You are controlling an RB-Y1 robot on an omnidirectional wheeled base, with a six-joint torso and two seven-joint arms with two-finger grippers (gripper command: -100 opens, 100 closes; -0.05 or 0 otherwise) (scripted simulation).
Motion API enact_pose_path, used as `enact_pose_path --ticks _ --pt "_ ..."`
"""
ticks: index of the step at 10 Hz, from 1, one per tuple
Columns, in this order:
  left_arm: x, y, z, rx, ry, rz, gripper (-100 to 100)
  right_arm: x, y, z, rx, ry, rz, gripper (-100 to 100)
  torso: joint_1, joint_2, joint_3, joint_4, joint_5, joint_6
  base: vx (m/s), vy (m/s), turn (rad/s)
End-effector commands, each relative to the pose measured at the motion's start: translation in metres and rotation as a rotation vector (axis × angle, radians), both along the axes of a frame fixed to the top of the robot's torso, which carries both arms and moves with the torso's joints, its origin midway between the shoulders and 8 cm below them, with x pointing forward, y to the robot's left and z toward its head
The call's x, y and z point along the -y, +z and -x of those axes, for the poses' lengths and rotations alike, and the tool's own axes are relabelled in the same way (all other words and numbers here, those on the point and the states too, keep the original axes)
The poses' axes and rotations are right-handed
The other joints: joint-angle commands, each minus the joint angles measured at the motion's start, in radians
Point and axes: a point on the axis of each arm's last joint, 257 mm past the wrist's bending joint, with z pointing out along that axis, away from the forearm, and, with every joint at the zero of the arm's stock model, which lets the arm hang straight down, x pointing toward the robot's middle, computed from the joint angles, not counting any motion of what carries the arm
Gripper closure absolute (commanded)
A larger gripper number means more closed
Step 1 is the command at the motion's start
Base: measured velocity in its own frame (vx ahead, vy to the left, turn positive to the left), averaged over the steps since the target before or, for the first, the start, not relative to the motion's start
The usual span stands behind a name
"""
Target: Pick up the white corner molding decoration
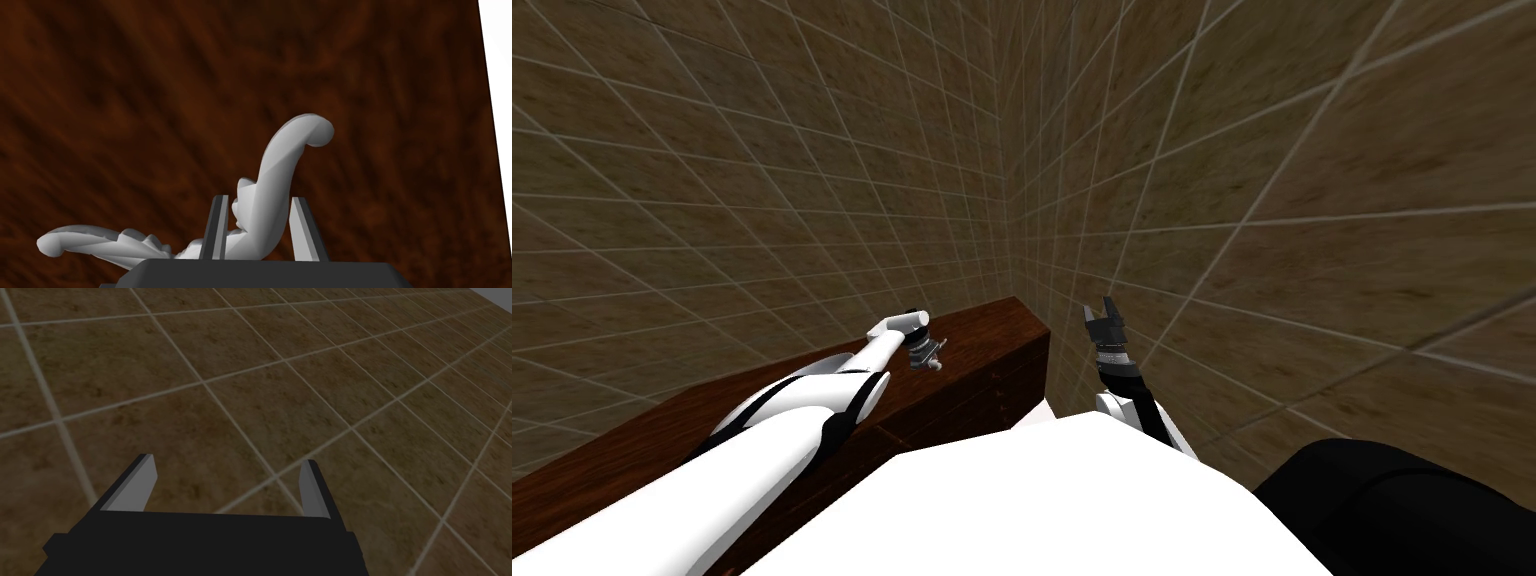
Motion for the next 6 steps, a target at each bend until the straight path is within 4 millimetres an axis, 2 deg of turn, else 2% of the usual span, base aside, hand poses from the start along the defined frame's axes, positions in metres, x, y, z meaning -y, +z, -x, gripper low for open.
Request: enact_pose_path --ticks 1,6 --pt "0.008 0.004 -0.003 -0.001 0.015 0.001 100 0.000 0.000 0.000 0.000 0.000 0.000 0 0.000 0.000 0.000 0.000 0.000 0.000 -0.036 0.072 -0.135" --pt "0.036 0.016 -0.014 -0.001 0.066 0.001 100 0.000 0.000 0.000 0.000 0.000 0.000 0 0.009 0.005 0.003 0.001 0.002 -0.001 -0.065 0.129 -0.110"
